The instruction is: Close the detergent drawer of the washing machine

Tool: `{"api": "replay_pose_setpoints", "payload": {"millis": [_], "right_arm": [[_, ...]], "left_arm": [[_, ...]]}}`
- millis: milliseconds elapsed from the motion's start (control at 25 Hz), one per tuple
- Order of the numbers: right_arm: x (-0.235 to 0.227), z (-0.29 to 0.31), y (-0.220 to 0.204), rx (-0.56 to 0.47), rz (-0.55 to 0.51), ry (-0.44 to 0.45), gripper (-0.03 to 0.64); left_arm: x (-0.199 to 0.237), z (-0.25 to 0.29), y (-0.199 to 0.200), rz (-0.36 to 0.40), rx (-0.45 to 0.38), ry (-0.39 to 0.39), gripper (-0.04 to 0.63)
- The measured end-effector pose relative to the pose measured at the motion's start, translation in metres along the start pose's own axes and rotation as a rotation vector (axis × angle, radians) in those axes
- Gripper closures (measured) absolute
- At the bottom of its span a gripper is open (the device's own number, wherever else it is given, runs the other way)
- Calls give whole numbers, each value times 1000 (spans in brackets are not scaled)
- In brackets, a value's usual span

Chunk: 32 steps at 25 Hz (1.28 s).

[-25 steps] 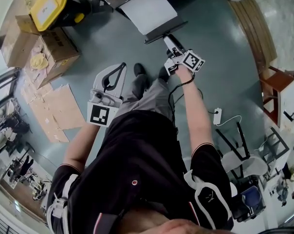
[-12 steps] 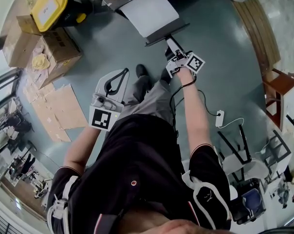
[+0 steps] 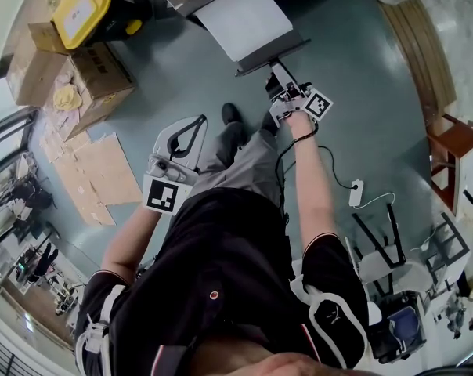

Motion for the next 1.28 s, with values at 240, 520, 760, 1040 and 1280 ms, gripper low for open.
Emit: {"api": "replay_pose_setpoints", "payload": {"millis": [240,520,760,1040,1280], "right_arm": [[-3,1,-1,-17,25,68,417],[-8,-2,3,-67,33,80,440],[-16,-7,8,-104,51,63,459],[-10,-8,8,-102,102,123,489],[-10,-4,9,-87,85,107,489]], "left_arm": [[-4,-2,-8,4,21,-13,595],[-5,-4,-18,1,44,-18,595],[-10,-4,-23,0,59,-28,595],[-18,-2,-21,0,61,-36,595],[-17,-2,-23,-7,63,-35,595]]}}
Point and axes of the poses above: the fingertips, and each gripper's own axes: z forward along the fingers, x to its left, y out of its top, the point moved 3 cm from there along -z, backward along the fingers, and after that the axes turned 11 degrees about z, right-handed, at the moved point
